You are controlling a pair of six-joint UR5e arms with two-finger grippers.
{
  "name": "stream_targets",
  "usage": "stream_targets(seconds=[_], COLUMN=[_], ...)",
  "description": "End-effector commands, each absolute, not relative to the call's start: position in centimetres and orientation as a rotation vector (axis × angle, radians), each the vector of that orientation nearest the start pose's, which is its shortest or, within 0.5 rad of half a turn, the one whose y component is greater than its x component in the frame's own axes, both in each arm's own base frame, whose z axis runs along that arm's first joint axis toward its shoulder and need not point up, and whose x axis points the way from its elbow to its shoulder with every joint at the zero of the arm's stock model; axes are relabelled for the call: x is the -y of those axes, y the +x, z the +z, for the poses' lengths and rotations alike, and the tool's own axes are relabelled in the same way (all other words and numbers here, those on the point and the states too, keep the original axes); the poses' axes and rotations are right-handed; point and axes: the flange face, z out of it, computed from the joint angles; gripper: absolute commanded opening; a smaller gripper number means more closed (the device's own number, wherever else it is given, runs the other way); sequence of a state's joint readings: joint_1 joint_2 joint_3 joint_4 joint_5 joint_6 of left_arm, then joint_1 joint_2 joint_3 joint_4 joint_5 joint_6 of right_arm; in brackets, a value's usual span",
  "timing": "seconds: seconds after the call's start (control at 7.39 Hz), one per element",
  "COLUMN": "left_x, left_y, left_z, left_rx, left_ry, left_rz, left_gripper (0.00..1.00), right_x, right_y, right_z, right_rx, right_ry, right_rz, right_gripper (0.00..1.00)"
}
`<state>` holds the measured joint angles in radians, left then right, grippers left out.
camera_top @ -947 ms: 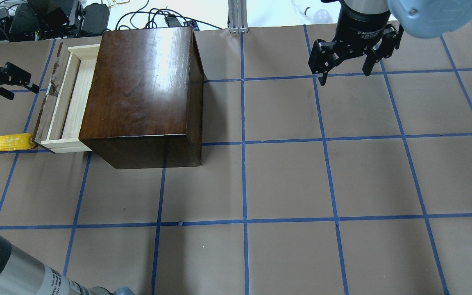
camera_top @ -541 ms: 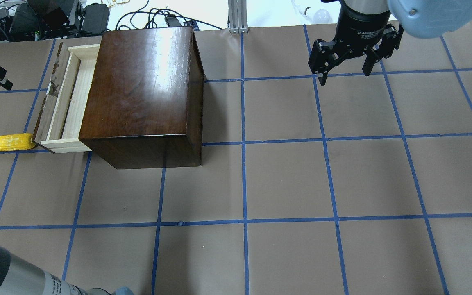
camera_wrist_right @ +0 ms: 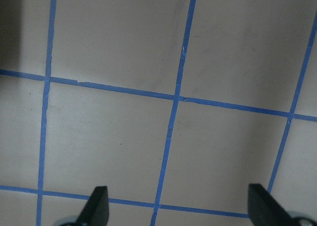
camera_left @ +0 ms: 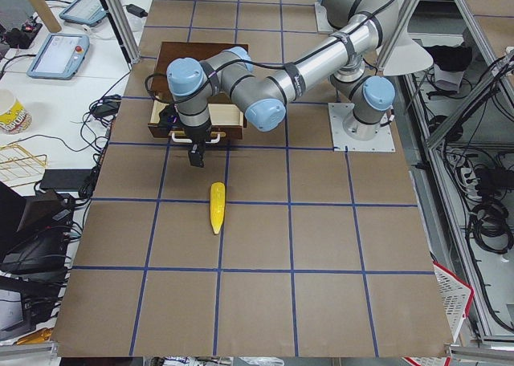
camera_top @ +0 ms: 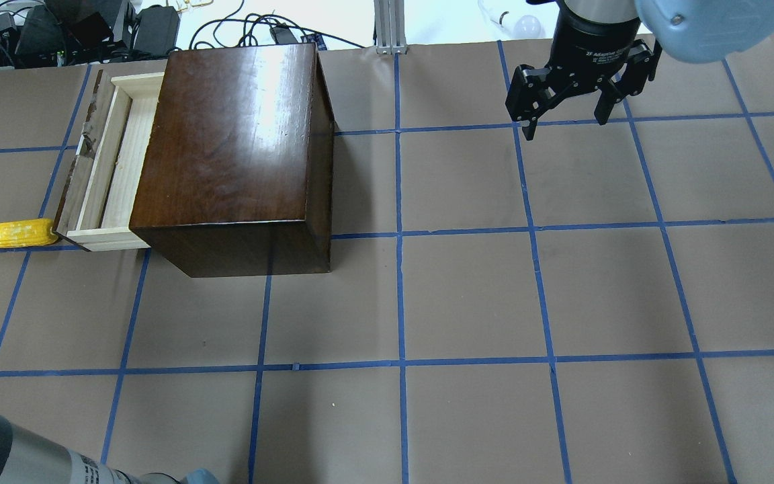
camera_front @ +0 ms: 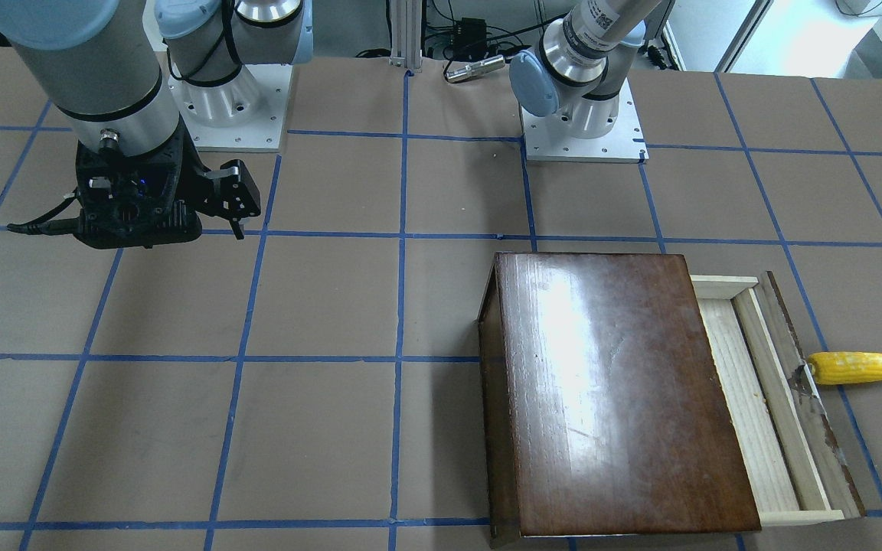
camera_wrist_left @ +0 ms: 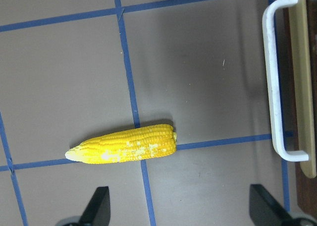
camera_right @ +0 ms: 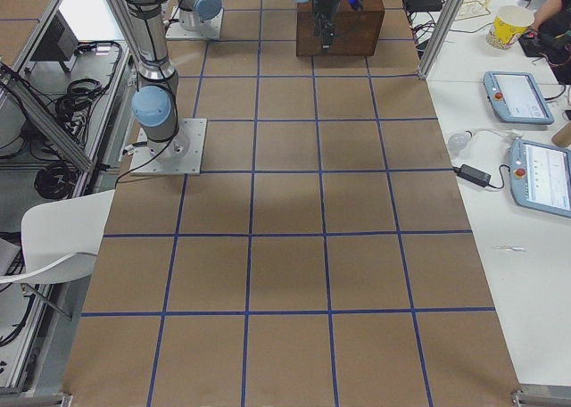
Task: Open drawer and put corn inside
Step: 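Lower the left gripper over the yellow corn cob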
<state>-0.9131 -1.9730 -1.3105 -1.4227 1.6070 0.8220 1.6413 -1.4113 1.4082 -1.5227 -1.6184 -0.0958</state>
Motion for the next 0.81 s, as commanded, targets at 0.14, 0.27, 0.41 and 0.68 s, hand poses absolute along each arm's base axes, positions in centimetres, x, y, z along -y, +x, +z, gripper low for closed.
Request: stream_targets(seconds=[0.14, 0.27, 0.41, 0.68], left_x=[59.7, 60.1, 60.4, 61.1], left_y=[32.6, 33.1, 33.6, 34.2], left_z=[36.1, 34.7, 33.5, 30.8], left_rx=[-3.066, -3.058, -3.031, -2.9], left_ry=[0.713, 0.787, 0.892, 1.296], left_rz=[0.088, 0.098, 0.097, 0.104], left_gripper=[1.0, 1.0, 1.0, 1.0], right_x=[54.4, 54.4, 54.4, 54.4], right_y=[16.7, 16.7, 16.7, 16.7], right_z=[47.9, 47.9, 47.9, 47.9], right_rx=[-3.176, -3.176, -3.176, -3.177], right_ry=[-0.268, -0.268, -0.268, -0.265], right_rz=[0.072, 0.072, 0.072, 0.074], right_gripper=[1.0, 1.0, 1.0, 1.0])
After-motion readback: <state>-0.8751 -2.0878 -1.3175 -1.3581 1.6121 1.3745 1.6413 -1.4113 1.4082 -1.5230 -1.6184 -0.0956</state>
